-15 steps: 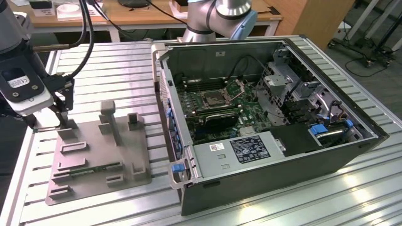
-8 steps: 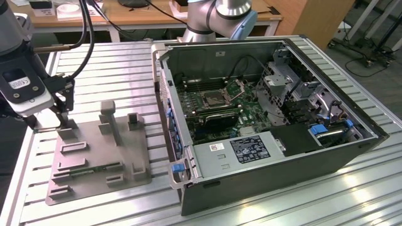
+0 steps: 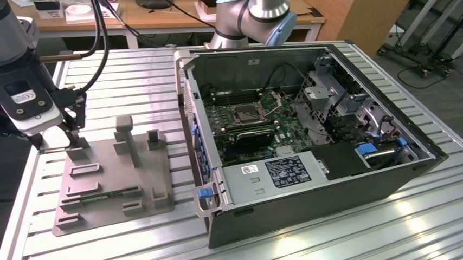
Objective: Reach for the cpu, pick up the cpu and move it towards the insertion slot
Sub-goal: 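Pick up the cpu and move it towards the insertion slot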
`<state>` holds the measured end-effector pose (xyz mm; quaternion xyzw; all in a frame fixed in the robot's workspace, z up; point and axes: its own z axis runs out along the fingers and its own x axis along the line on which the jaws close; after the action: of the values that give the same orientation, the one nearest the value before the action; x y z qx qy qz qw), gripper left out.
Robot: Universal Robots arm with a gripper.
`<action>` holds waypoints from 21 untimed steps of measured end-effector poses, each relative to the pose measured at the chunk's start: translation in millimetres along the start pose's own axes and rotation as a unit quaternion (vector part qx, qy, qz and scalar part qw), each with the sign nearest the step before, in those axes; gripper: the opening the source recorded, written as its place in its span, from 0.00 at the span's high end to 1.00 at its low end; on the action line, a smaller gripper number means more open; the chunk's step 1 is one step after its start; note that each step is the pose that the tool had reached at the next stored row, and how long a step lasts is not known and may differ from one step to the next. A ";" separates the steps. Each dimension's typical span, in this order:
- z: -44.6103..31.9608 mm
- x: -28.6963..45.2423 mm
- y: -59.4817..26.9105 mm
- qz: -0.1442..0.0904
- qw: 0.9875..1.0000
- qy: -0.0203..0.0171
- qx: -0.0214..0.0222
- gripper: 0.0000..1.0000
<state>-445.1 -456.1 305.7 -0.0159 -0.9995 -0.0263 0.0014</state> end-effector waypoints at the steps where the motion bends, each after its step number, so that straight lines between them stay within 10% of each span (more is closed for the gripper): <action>1: 0.3 0.0 0.0 0.000 1.000 0.000 0.000 0.45; 21: -15.1 0.1 0.8 0.000 1.000 0.000 0.000 0.45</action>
<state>-445.1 -456.1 320.8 -0.0159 -0.9995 -0.0263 0.0014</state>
